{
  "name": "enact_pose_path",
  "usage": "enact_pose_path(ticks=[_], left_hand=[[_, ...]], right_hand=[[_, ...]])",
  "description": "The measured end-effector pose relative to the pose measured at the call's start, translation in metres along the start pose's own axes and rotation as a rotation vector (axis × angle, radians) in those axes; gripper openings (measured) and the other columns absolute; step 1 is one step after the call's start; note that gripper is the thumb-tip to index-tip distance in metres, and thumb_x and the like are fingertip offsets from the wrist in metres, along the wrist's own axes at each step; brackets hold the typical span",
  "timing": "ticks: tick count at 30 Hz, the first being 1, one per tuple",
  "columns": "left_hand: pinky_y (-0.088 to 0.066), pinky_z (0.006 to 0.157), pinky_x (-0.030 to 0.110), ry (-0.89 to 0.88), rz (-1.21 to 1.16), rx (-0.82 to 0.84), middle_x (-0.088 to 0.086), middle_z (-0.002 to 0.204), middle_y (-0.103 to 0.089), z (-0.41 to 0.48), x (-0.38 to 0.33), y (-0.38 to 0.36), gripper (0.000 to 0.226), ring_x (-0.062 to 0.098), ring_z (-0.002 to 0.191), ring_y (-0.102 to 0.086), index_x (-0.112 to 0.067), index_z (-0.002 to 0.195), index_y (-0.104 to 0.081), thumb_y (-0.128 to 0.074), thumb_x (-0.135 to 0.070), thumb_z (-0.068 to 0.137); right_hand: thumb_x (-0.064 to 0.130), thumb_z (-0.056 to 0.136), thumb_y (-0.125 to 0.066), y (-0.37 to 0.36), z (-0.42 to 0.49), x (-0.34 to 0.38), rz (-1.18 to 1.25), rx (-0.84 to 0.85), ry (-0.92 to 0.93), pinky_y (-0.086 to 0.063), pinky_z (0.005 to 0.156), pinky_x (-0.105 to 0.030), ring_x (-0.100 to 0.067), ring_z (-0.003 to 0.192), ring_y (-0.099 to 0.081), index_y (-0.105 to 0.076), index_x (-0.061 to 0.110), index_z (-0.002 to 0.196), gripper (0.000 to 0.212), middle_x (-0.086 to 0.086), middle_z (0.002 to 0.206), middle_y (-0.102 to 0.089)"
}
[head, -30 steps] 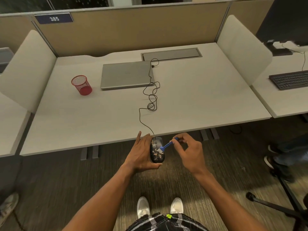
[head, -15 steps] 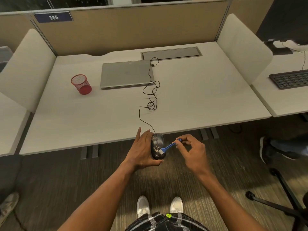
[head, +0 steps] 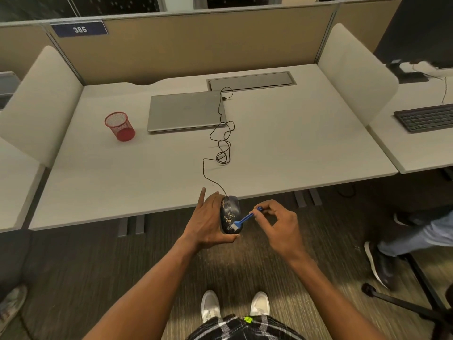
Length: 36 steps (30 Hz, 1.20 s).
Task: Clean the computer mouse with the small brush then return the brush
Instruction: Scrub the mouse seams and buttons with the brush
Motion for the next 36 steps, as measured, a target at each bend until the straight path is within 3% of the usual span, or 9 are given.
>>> enact_pose_path(ticks=[8,14,17,24,29,36], left_hand=[[0.012,0.129,0.052,0.006,-0.011,-0.003,0.015,0.154,-0.047,-0.002,0.000,0.002,0.125,0.029,0.151,-0.035,-0.008,0.155,-0.030,-0.057,-0.096,0.071],[0.012,0.129,0.052,0.009,-0.002,0.018,0.016,0.156,-0.045,-0.002,-0.001,0.000,0.128,0.028,0.152,-0.034,-0.006,0.156,-0.029,-0.053,-0.098,0.070],[0.014,0.129,0.050,0.004,-0.011,0.007,0.015,0.154,-0.047,-0.002,-0.002,0.000,0.126,0.028,0.151,-0.035,-0.007,0.156,-0.031,-0.057,-0.096,0.070],[0.011,0.129,0.051,0.009,-0.004,0.020,0.015,0.157,-0.044,-0.002,-0.001,-0.002,0.128,0.027,0.152,-0.033,-0.007,0.157,-0.028,-0.054,-0.098,0.070],[0.010,0.129,0.051,0.011,0.001,0.021,0.015,0.158,-0.042,-0.001,-0.002,-0.004,0.129,0.027,0.153,-0.032,-0.007,0.158,-0.028,-0.053,-0.099,0.071],[0.013,0.129,0.048,0.002,-0.002,0.002,0.015,0.154,-0.045,-0.002,-0.003,-0.002,0.127,0.027,0.151,-0.035,-0.007,0.155,-0.030,-0.055,-0.098,0.070]], right_hand=[[0.013,0.095,-0.072,0.007,-0.003,-0.001,-0.050,-0.140,0.019,-0.052,0.077,-0.008,0.000,0.090,-0.069,-0.070,0.015,0.107,0.012,0.006,0.094,-0.073],[0.018,0.095,-0.071,-0.001,-0.006,0.005,-0.063,-0.055,0.063,-0.057,0.079,-0.016,0.000,0.093,-0.068,-0.069,0.019,0.107,0.012,0.008,0.096,-0.072],[0.016,0.096,-0.071,0.000,-0.006,0.005,-0.104,-0.109,0.076,-0.058,0.076,-0.020,-0.004,0.090,-0.068,-0.069,0.018,0.107,0.011,0.006,0.096,-0.071],[0.015,0.095,-0.073,-0.008,-0.010,0.016,-0.001,-0.116,0.007,-0.053,0.072,-0.007,0.005,0.093,-0.069,-0.071,0.015,0.105,0.010,0.011,0.092,-0.073],[0.017,0.095,-0.073,-0.019,-0.003,0.013,0.019,-0.105,-0.053,-0.054,0.068,-0.007,0.002,0.086,-0.071,-0.073,0.013,0.104,0.010,0.006,0.091,-0.075],[0.014,0.096,-0.071,-0.010,0.010,0.013,-0.042,-0.186,-0.072,-0.050,0.069,-0.003,0.012,0.083,-0.063,-0.072,0.012,0.107,0.012,0.006,0.090,-0.072]])
Point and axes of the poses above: each hand's wrist, its own z-axis towards the middle knuckle, its own y-axis out of the back of the hand, x = y × z, the point moved 3 cm from there along z, towards the middle knuckle
